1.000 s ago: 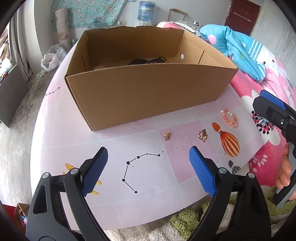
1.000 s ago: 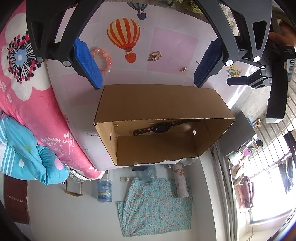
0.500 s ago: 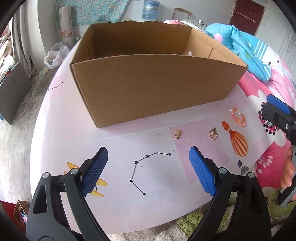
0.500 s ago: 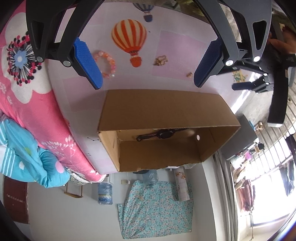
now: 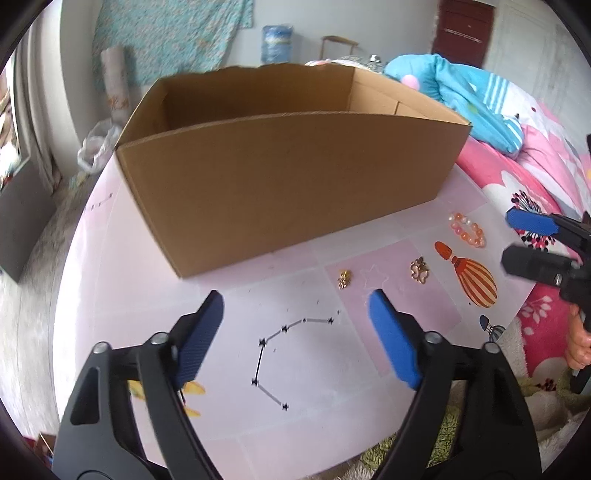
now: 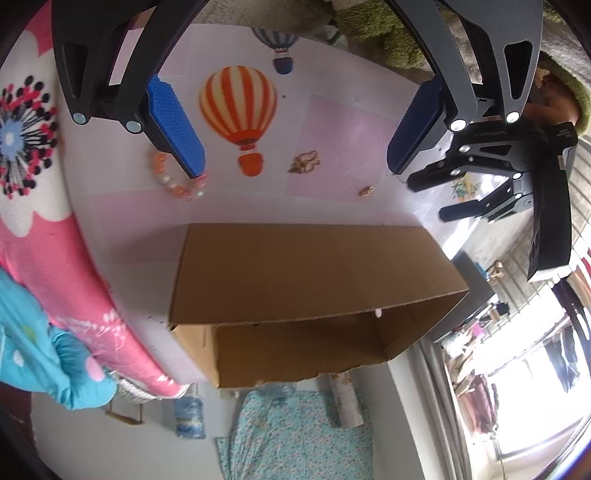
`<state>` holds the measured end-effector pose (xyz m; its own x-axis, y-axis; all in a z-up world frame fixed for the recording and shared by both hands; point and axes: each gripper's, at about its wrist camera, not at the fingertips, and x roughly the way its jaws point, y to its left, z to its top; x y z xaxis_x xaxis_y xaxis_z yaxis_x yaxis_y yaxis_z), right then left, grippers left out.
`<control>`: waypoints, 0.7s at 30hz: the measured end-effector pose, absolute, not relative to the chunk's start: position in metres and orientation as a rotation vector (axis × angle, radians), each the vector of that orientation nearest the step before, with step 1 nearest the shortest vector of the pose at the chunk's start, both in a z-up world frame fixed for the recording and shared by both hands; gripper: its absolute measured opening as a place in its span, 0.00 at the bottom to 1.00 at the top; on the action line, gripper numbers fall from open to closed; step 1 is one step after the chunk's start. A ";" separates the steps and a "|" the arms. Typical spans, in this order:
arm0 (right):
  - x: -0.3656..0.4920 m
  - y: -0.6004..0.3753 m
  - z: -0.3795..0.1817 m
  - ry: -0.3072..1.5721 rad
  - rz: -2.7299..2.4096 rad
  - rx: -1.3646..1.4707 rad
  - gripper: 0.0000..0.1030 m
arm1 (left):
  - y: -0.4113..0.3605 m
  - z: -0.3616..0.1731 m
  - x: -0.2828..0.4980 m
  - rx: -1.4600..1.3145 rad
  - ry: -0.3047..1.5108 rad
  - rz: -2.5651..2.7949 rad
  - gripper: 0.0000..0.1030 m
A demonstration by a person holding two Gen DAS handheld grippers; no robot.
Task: Organize jewelry
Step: 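Lower both tools toward the gold butterfly charm on the table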
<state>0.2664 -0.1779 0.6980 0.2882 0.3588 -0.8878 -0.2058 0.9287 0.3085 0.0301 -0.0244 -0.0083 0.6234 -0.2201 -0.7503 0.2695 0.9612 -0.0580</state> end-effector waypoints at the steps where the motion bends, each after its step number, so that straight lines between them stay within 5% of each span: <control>1: 0.266 -0.175 0.696 1.229 0.391 0.147 0.93 | -0.027 -0.008 0.031 0.072 0.844 -0.296 0.67; 6: 0.265 -0.164 0.685 1.251 0.428 0.157 0.86 | -0.038 -0.009 0.036 0.131 0.827 -0.349 0.53; 12: 0.269 -0.155 0.668 1.302 0.435 0.145 0.58 | -0.049 -0.017 0.048 0.145 0.852 -0.407 0.34; 21: 0.269 -0.159 0.659 1.334 0.440 0.166 0.38 | -0.074 -0.015 0.047 0.158 0.851 -0.518 0.28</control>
